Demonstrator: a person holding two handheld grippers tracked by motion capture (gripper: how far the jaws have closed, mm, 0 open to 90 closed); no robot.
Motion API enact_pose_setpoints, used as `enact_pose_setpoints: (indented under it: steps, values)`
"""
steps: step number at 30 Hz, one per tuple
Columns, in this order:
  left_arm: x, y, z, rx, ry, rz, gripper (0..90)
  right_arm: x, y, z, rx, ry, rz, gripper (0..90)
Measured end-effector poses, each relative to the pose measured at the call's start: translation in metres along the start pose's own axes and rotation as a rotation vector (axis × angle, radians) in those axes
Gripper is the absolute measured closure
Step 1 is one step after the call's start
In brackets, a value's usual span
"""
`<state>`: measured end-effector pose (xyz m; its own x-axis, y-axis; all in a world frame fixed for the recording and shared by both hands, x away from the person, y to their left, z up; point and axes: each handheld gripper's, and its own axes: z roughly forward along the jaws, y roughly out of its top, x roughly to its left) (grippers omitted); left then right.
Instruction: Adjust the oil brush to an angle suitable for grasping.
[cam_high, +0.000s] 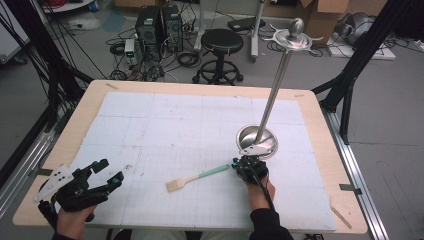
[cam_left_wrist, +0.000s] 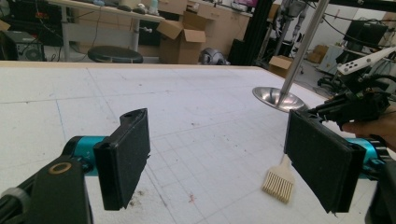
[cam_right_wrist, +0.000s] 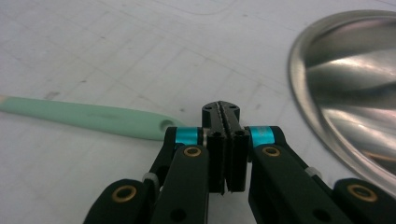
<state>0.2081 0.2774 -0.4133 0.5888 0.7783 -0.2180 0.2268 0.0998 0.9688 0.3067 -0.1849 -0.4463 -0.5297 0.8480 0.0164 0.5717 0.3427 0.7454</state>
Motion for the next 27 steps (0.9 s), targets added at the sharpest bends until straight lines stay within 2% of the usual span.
enact_pose_setpoints:
  steps: [3, 4, 11, 19, 22, 23, 27]
  values:
    - [0.0, 0.0, 0.0, 0.0, 0.003, -0.003, 22.9, 0.003, 0.0, 0.001, 0.0, 0.004, -0.011, 88.8]
    - [0.0, 0.0, 0.001, -0.001, 0.001, -0.003, 22.9, 0.006, 0.0, 0.002, -0.003, 0.023, -0.002, 88.8]
    - [0.0, -0.001, 0.001, 0.004, 0.001, -0.001, 22.9, 0.017, 0.003, 0.006, -0.01, 0.067, -0.014, 88.8]
    - [0.0, -0.001, 0.001, 0.005, 0.0, -0.001, 22.9, 0.046, 0.01, 0.015, -0.013, 0.153, -0.087, 88.8]
    - [0.001, -0.001, 0.0, 0.005, 0.001, -0.002, 22.9, 0.053, 0.011, 0.017, -0.012, 0.179, -0.096, 88.8]
    - [0.001, -0.001, 0.0, 0.004, 0.002, -0.002, 22.9, 0.06, 0.012, 0.02, -0.016, 0.209, -0.097, 88.8]
    - [0.001, -0.001, 0.0, 0.008, 0.0, 0.003, 22.9, 0.067, 0.013, 0.019, -0.022, 0.235, -0.115, 88.6]
